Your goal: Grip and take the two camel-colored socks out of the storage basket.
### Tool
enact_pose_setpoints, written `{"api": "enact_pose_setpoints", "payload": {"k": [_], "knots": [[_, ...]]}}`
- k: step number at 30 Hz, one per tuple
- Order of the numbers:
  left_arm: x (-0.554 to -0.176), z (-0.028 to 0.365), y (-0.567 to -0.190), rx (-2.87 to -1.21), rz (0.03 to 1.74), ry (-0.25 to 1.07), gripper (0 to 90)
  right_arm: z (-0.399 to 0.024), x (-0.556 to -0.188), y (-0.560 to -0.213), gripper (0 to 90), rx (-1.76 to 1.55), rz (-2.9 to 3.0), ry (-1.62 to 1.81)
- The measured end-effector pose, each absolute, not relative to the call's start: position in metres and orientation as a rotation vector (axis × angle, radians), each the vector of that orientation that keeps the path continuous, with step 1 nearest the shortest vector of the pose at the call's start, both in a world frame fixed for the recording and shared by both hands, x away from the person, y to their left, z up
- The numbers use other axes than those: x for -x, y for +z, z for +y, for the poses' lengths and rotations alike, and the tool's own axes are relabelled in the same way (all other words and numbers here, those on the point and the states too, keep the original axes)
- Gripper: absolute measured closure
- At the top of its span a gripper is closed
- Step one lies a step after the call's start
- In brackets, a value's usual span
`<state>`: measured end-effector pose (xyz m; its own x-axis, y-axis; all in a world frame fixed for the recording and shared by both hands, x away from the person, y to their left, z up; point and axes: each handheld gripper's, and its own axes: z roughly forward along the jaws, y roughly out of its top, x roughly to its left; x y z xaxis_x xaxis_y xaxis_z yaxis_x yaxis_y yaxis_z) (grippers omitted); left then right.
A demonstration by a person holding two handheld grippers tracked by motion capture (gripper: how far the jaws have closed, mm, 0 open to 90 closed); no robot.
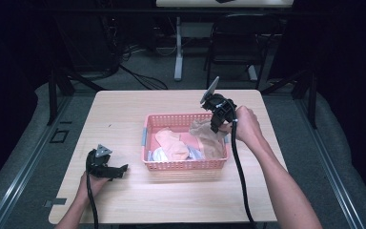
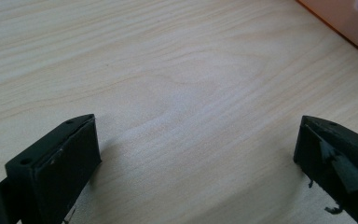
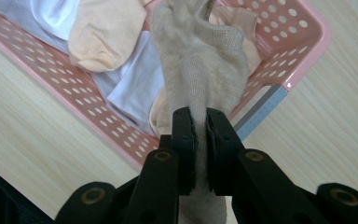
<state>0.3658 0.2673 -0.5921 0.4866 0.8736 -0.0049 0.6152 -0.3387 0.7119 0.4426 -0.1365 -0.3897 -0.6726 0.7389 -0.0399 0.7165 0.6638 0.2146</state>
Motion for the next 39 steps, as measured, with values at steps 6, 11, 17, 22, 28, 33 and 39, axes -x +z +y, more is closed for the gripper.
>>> {"api": "enact_pose_setpoints", "payload": {"k": [6,11,17,22,28,33,39], "knots": [[-0.366,0.267,-0.592,-2.075,1.222,0.505,0.0,-0.135,-0.443,-0.381,83.0,-1.191,2.745,0.278],[-0.366,0.267,-0.592,-2.075,1.223,0.505,0.0,-0.132,-0.444,-0.376,82.9,-1.189,2.743,0.272],[-0.366,0.267,-0.592,-2.075,1.223,0.505,0.0,-0.135,-0.444,-0.372,82.9,-1.193,2.734,0.282],[-0.366,0.267,-0.592,-2.075,1.222,0.505,0.0,-0.142,-0.444,-0.37,82.7,-1.204,2.721,0.279],[-0.366,0.267,-0.592,-2.075,1.223,0.506,0.0,-0.153,-0.444,-0.367,82.5,-1.224,2.697,0.28],[-0.366,0.267,-0.592,-2.075,1.223,0.506,0.0,-0.165,-0.444,-0.364,82.3,-1.245,2.665,0.275],[-0.366,0.267,-0.592,-2.072,1.225,0.509,0.0,-0.182,-0.443,-0.362,82.3,-1.293,2.634,0.26]]}}
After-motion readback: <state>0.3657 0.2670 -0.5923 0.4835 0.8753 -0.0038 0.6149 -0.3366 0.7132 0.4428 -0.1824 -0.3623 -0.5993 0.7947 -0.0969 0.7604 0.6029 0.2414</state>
